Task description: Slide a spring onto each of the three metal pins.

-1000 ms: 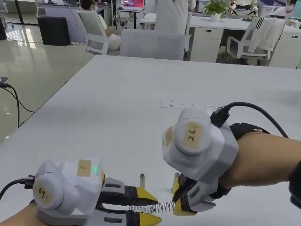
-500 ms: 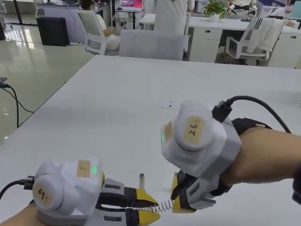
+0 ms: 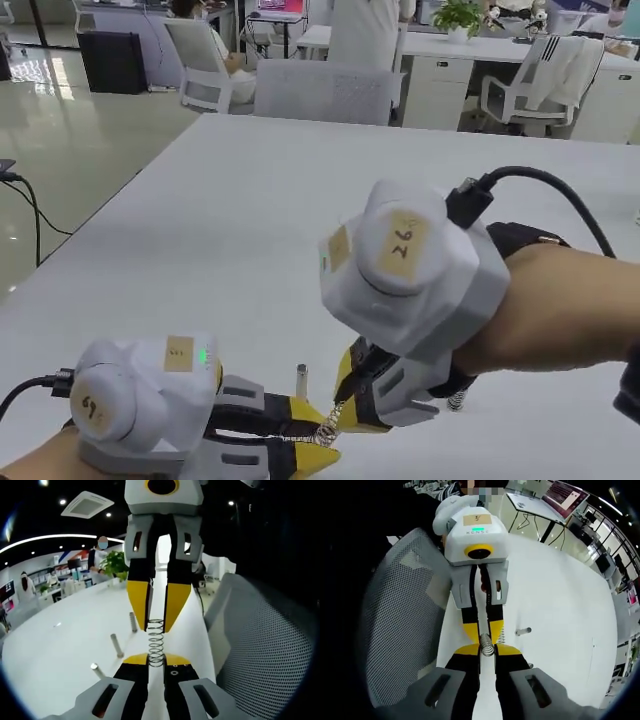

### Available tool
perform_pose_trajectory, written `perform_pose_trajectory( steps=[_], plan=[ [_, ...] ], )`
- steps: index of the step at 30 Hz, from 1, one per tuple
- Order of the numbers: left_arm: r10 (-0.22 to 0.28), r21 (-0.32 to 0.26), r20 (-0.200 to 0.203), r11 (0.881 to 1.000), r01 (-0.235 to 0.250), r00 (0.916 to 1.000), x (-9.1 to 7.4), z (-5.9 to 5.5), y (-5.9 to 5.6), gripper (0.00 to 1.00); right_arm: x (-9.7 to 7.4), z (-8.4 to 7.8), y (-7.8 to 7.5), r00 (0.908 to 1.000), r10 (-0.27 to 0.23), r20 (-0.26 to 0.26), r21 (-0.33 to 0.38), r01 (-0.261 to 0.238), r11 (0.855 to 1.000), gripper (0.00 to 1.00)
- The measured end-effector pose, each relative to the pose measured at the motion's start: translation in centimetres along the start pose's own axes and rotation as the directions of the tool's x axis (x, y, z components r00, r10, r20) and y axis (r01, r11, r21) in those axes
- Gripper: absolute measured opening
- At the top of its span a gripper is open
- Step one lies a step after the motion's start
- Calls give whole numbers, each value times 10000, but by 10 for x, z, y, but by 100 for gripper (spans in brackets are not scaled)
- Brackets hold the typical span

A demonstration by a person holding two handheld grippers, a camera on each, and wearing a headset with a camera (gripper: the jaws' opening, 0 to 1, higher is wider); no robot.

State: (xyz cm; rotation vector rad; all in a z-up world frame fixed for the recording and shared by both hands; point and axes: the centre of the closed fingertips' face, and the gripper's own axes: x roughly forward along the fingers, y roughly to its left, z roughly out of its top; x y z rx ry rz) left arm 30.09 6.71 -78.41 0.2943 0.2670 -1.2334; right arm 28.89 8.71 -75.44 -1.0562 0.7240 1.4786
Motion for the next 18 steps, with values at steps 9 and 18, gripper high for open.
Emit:
perform_pose_trajectory(
  steps=[9,18],
  plan=[
    [30,32,91,10000,-31,10000,-1,2,1,3,1,12,-1,9999,28,166,-71,-27,10000,8],
    [34,53,178,10000,-35,9998,-1,2,1,3,5,8,-1,9998,181,26,373,-182,9991,15]
  ],
)
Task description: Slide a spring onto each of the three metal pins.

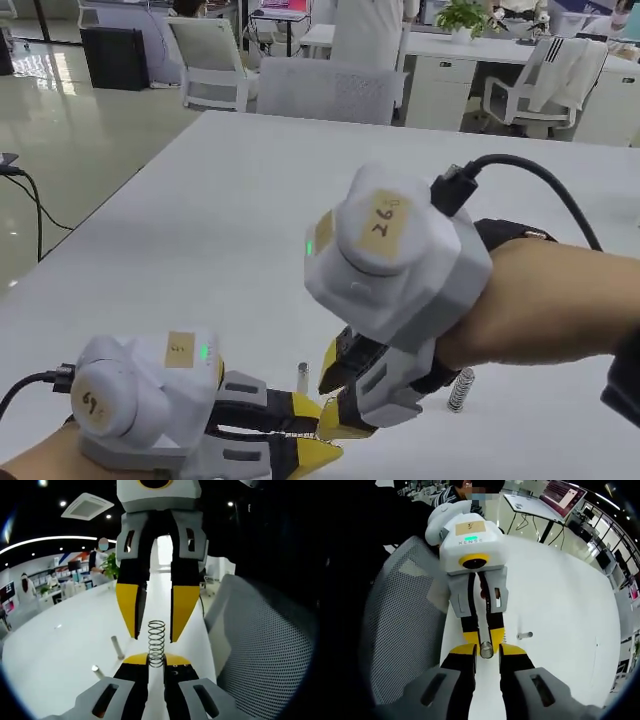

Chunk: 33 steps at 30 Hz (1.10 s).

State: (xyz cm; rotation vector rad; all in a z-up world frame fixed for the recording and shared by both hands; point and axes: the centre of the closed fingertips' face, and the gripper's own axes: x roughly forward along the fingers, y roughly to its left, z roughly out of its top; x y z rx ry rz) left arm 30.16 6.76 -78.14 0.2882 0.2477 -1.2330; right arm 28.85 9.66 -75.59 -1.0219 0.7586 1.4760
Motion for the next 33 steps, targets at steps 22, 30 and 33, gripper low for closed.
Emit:
perform_pose_trajectory(
  steps=[22,30,33],
  plan=[
    [-16,-10,290,10000,16,9996,0,9,-1,3,9,-10,2,9989,282,-370,265,-272,9993,8],
    [-41,-61,287,10000,43,9996,1,8,-2,6,9,-12,1,9989,252,-405,278,-241,9993,8],
    [-59,-118,210,9999,61,9998,1,5,-3,9,9,-13,-1,9987,228,-448,295,-215,9993,8]
  ],
)
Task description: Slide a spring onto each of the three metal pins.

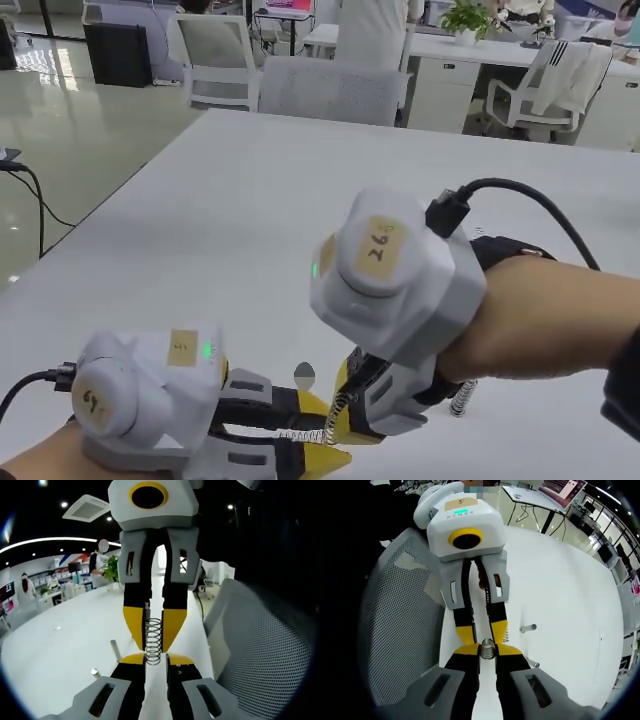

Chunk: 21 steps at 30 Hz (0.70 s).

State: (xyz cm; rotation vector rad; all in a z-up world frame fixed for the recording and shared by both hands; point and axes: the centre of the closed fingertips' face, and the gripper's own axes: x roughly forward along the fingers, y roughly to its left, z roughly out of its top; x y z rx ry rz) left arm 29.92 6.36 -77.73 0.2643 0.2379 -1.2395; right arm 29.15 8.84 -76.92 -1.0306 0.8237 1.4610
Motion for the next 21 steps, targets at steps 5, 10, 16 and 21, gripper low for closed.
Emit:
perform_pose_trajectory(
  steps=[5,10,16,21],
  plan=[
    [113,-219,21,9997,-113,9999,-2,-3,2,15,-1,-5,-2,9999,-63,-87,89,64,9999,8],
    [282,-377,60,9989,-280,9996,-8,-5,6,20,-1,-12,-4,9997,-123,-210,201,127,9997,8],
    [561,-564,52,9969,-557,9984,-16,-9,10,25,-3,-17,-7,9995,-179,-264,363,189,9992,8],
    [913,-811,74,9926,-904,9958,-25,-15,15,29,-6,-22,-11,9991,-272,-312,467,286,9985,8]
  ],
)
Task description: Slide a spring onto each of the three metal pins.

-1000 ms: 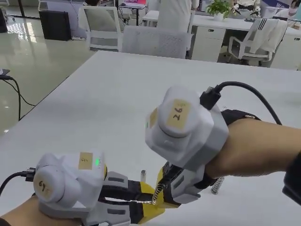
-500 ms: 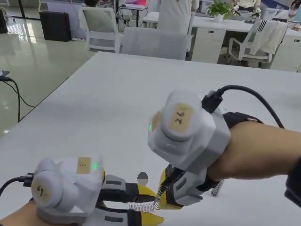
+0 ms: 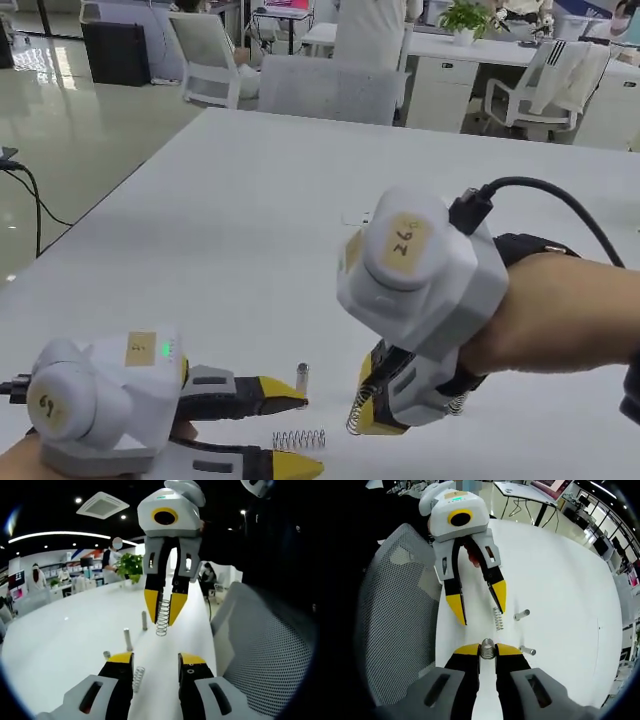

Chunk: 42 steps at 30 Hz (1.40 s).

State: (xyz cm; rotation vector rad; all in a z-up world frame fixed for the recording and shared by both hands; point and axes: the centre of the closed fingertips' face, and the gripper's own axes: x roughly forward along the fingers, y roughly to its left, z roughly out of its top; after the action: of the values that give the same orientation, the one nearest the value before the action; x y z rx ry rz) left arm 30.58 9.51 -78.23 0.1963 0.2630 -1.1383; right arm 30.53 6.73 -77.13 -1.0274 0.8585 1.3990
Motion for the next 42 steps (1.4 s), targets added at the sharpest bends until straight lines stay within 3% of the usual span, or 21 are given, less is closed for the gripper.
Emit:
perform_pose_trajectory(
  steps=[10,22,33,42],
  plan=[
    [736,-457,-39,9962,-737,9973,-16,-10,13,37,-3,-6,-6,9999,-101,-60,144,102,9998,8],
    [1186,-713,-222,9902,-1199,9927,-20,-21,20,45,-13,-19,-24,9990,-447,-87,514,451,9977,8],
    [1366,-446,136,9897,-1359,9905,-22,-14,24,40,-21,-23,-50,9958,-913,-122,727,919,9931,8],
    [1553,-520,-16,9865,-1552,9879,-22,-18,27,50,-14,-25,-68,9931,-1150,-229,745,1164,9904,8]
  ],
)
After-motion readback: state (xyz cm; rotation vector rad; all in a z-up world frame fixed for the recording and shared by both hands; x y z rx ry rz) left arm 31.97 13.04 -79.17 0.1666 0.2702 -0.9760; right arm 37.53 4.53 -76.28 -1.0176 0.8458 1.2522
